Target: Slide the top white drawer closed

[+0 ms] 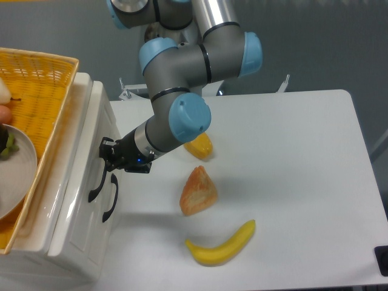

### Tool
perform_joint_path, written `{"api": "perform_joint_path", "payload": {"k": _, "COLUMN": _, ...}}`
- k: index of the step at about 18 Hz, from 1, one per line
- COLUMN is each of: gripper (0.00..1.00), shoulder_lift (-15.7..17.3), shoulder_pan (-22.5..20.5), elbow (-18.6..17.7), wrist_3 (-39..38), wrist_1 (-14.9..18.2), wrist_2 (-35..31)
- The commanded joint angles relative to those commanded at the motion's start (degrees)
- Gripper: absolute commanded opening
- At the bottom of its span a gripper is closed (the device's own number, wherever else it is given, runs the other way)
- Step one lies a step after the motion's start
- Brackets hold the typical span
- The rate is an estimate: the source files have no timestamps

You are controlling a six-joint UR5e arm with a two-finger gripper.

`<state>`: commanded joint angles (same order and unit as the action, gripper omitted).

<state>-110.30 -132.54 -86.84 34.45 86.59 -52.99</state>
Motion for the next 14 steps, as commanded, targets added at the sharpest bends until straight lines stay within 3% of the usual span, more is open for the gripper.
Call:
{"api": "perform_joint_path", "payload": {"k": 4, "gripper": 0.98, "shoulder_lift": -0.3, "shoulder_pan": -2.4, "elbow": -0.2, "wrist_3": 0.1, "wrist_1": -2.2, "wrist_2": -5.6}}
{"api": "perform_joint_path", "payload": {"k": 10, "gripper": 1.0, "shoulder_lift": 0.2, "shoulder_pan": -10.4, "elbow": 0.5, "wrist_3": 0.2, "wrist_1": -2.6, "wrist_2": -9.8}}
{"api": "perform_joint_path", "payload": {"k": 14, "gripper": 1.0, "shoulder_lift": 0.4, "shoulder_pan": -16.4, "elbow": 0.6, "wrist_3": 2.1, "wrist_1": -8.4, "wrist_2": -11.7}}
